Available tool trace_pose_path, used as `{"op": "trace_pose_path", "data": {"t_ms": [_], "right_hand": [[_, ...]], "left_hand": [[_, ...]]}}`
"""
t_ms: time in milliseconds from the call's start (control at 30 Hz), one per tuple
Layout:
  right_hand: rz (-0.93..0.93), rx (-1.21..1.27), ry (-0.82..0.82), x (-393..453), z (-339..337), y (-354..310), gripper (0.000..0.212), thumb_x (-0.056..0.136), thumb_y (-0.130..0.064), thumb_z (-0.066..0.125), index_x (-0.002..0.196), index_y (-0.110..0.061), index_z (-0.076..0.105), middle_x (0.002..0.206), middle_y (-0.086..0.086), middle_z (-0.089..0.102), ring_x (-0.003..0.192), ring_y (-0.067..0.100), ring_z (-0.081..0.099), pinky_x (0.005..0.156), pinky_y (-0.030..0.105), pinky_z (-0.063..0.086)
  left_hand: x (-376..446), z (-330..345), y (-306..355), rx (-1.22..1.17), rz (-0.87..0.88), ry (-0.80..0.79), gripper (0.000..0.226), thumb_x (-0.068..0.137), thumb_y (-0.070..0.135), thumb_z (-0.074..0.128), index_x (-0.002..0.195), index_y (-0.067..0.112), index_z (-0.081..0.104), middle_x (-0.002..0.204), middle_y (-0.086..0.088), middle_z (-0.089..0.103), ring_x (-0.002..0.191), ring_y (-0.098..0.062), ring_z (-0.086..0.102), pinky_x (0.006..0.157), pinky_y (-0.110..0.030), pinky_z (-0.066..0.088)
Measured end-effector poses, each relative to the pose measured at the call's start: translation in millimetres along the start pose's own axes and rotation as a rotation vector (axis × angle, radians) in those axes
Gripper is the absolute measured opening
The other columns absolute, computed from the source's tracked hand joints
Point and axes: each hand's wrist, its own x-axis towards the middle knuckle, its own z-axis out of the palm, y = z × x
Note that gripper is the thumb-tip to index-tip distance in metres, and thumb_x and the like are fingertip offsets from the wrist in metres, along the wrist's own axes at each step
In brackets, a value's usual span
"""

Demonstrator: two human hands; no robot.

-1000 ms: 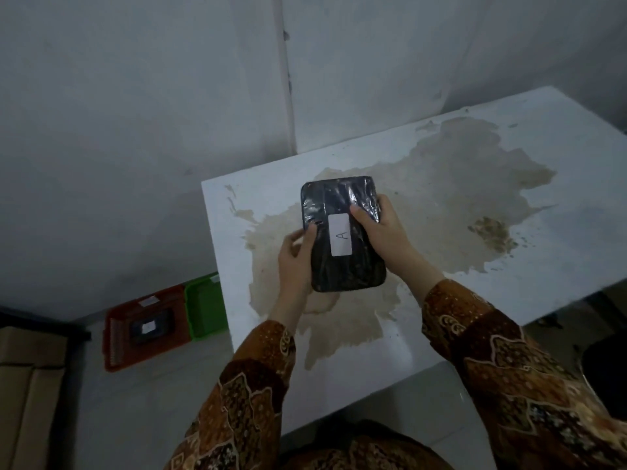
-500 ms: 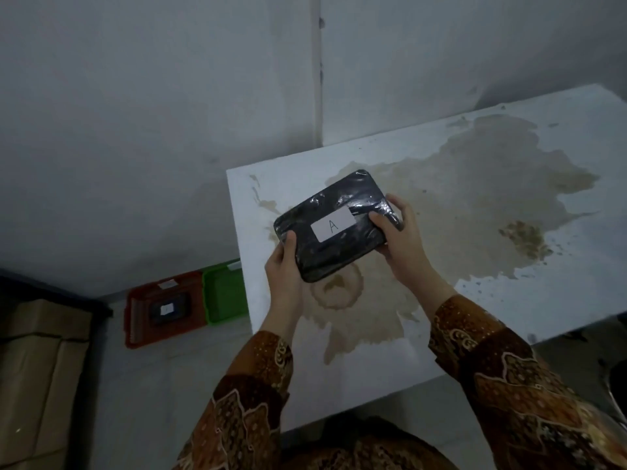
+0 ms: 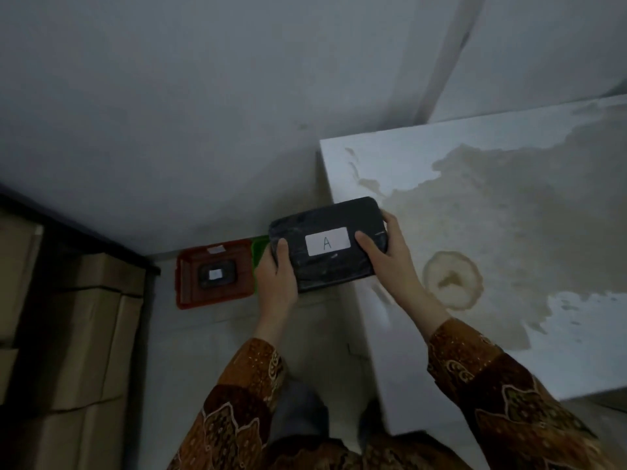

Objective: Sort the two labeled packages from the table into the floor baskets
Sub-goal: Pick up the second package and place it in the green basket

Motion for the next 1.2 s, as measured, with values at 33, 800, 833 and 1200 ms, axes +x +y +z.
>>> {"op": "trace_pose_path", "data": {"t_ms": [33,800,833,1200], "right_hand": [[0.031,-0.013,-0.008,1,24,5,0.047,0.088,-0.023,0.061,0.130,-0.024,0.040,0.106,-0.015,0.060,0.090,-0.007,0.063,0.070,0.014,0.056],[0.598,-0.427,0.007,173,252,342,0.044,0.088,-0.010,0.059,0.128,-0.002,0.042,0.125,0.020,0.057,0.094,0.019,0.052,0.076,0.029,0.043],[0.603,-0.449,0.002,188,255,371,0.044,0.089,-0.010,0.058,0.129,-0.001,0.041,0.125,0.021,0.057,0.097,0.022,0.054,0.075,0.031,0.044],[0.673,-0.324,-0.080,317,266,601,0.045,0.091,-0.014,0.056,0.134,-0.004,0.046,0.136,0.020,0.052,0.120,0.036,0.053,0.104,0.049,0.044]], "left_hand": [[11,-20,-11,-0.009,-0.026,-0.002,0.022,0.101,0.025,0.039,0.106,0.016,0.059,0.096,0.008,0.061,0.084,-0.002,0.056,0.072,-0.010,0.045],[264,-53,-339,0.346,-0.437,-0.068,0.032,0.094,0.015,0.056,0.122,0.000,0.056,0.122,-0.019,0.059,0.108,-0.029,0.056,0.082,-0.022,0.040],[281,-44,-368,0.360,-0.418,-0.094,0.029,0.094,0.013,0.055,0.119,-0.001,0.059,0.120,-0.020,0.061,0.104,-0.030,0.057,0.077,-0.016,0.041],[396,47,-584,0.330,-0.451,-0.348,0.038,0.097,0.021,0.050,0.132,0.008,0.052,0.129,-0.017,0.060,0.110,-0.031,0.059,0.092,-0.036,0.051]]}}
